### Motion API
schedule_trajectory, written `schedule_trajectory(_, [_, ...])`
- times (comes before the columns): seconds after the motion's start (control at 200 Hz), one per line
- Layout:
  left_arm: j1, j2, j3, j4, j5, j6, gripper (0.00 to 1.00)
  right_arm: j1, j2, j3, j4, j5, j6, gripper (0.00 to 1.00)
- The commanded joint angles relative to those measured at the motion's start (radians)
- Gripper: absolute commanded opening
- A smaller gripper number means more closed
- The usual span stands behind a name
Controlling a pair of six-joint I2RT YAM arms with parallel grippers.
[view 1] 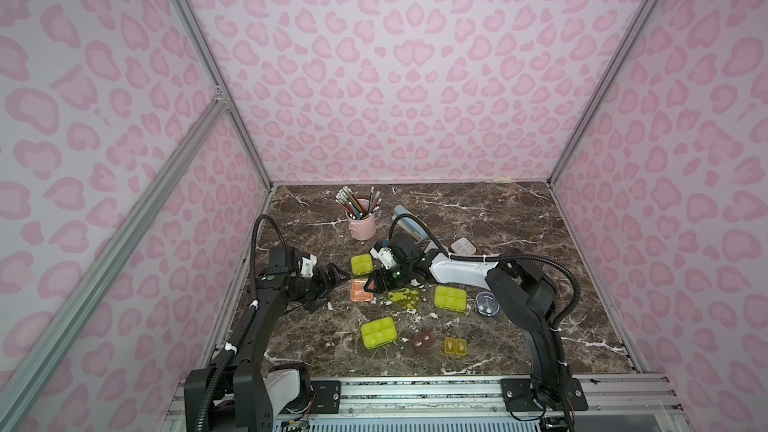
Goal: Close pillboxes
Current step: Close the lid on the pillbox.
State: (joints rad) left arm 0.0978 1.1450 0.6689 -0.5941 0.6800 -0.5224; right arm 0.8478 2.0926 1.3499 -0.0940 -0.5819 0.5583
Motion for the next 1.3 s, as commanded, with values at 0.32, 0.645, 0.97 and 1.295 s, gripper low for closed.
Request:
schedule_trajectory(0.32, [0.001,0.018,-0.008,0.027,-0.003,0.007,0.97,-0.007,0.027,-0.008,0.031,-0.012,0.012,0.55])
schedule_trajectory(0.645, [-0.016,0.043,-0.009,0.033,0.001,0.007,0.97,-0.009,0.027,-0.018,0.043,-0.017,0.024,0.53])
schedule_trajectory(0.97, [-0.062,0.173,0.025,0.033,-0.008,0.046,0.96,-0.026,0.016,-0.073,0.139,-0.101,0.099,0.54])
schedule_trajectory(1.295, [-0.066,0.276,0.055,0.064,-0.004,0.070,0.91,-0.035,0.019,-0.110,0.195,-0.132,0.143,0.54])
